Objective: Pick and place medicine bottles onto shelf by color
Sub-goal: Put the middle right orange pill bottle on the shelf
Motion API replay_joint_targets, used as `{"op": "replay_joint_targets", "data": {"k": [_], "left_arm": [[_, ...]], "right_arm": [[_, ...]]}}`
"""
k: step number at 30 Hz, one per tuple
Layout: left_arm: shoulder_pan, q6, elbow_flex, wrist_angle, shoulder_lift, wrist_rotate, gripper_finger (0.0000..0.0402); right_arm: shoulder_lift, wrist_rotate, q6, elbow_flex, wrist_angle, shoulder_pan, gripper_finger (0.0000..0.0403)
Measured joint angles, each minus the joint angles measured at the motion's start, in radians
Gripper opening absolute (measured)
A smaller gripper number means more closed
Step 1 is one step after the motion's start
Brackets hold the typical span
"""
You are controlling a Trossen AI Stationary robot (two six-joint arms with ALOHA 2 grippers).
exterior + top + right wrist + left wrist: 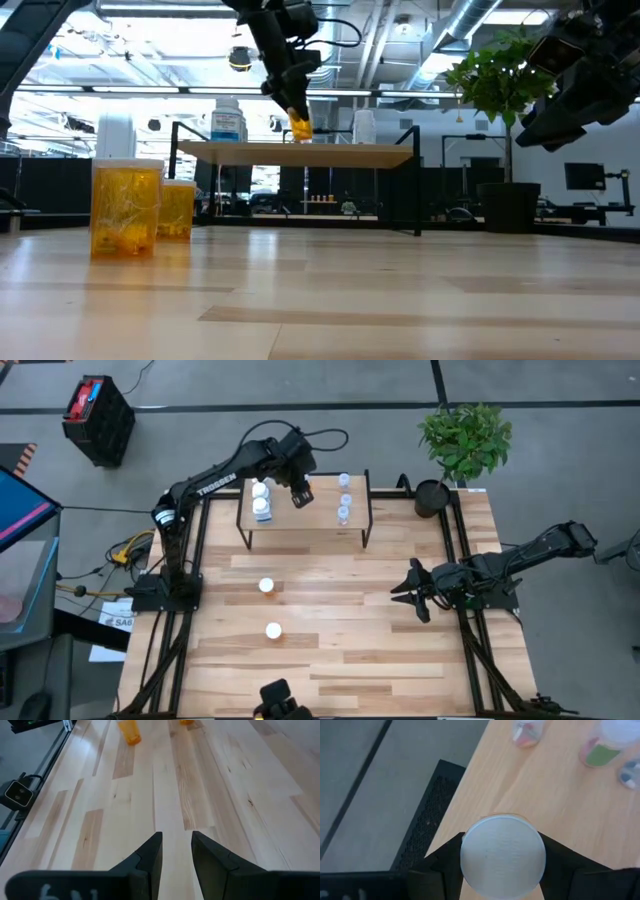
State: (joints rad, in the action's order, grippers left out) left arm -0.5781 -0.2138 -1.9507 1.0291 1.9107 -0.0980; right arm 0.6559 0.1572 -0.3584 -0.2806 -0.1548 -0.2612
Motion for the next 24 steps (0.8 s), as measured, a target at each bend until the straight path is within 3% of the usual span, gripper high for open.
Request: {"op": "replay_joint_targets", "data": {"k": [12,17,24], "left_arm": [[-0.005,0.027,0.001,0.019,0.007,-0.015,0.0174],[-0.005,0.124,0.007,0.032,0.007,-0.011,0.0174],[0.01,0.057,0.007,0.038,0.007,-0.011,0.0174]], "right_arm": [[0.0,0.0,0.0,0.0,-0.012,0.0,0.0127],[0.0,0.0,0.0,0.0,-0.013,0.0,0.0127],[0.0,0.0,0.0,0.0,-0.014,0.0,0.0127]]}}
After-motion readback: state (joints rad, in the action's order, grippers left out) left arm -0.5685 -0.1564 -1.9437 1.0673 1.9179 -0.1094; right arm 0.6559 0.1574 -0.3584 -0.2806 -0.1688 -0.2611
